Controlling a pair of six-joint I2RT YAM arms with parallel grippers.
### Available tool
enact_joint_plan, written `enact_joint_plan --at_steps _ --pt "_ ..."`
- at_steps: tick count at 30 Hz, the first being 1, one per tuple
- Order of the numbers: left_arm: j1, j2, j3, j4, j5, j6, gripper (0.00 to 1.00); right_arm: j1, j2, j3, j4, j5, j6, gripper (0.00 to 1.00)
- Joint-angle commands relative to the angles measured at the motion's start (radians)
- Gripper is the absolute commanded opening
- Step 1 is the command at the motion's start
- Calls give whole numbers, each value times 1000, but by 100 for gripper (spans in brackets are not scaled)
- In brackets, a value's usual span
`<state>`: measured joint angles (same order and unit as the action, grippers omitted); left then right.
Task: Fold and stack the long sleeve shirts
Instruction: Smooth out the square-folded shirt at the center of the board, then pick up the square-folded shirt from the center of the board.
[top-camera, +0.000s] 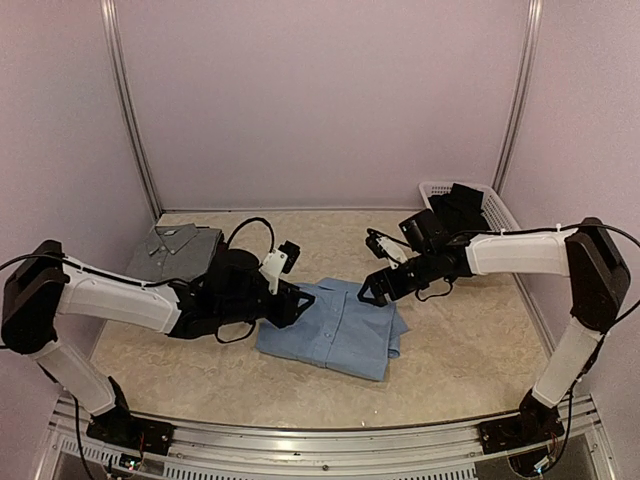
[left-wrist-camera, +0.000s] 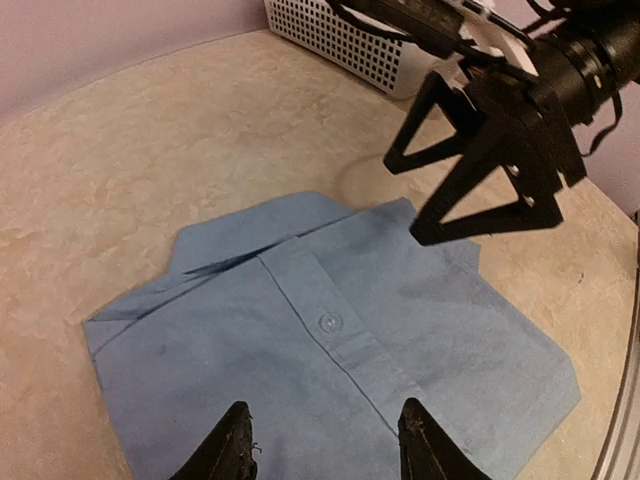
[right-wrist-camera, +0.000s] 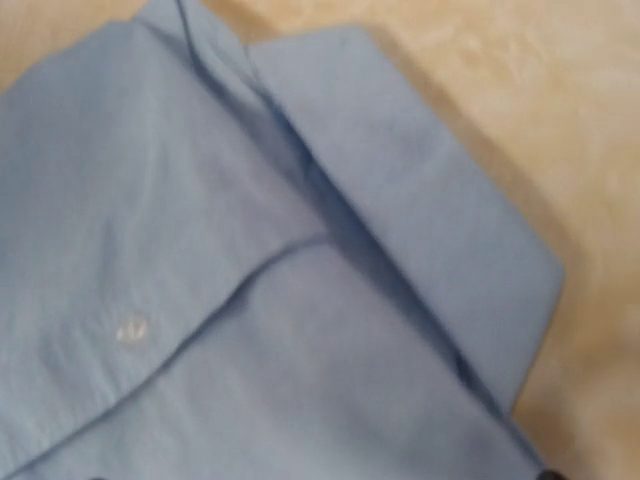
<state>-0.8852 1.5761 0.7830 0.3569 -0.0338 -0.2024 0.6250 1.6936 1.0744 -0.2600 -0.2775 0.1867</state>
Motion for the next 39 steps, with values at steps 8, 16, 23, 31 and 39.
enact_joint_plan --at_steps 8,16,23,31,39 --pt "-169 70 -89 102 -4 -74 46 -93 245 241 -92 -249 -136 94" --pt "-198 210 -51 80 -72 -73 45 -112 378 359 -112 -295 -176 94" --pt "-216 244 -47 68 -93 -69 45 -116 449 423 -126 -328 -246 94" --pt "-223 252 -44 63 -101 -65 45 -117 465 453 -122 -286 -286 93" --pt "-224 249 -44 55 -117 -57 45 -128 569 557 -269 -381 -349 93"
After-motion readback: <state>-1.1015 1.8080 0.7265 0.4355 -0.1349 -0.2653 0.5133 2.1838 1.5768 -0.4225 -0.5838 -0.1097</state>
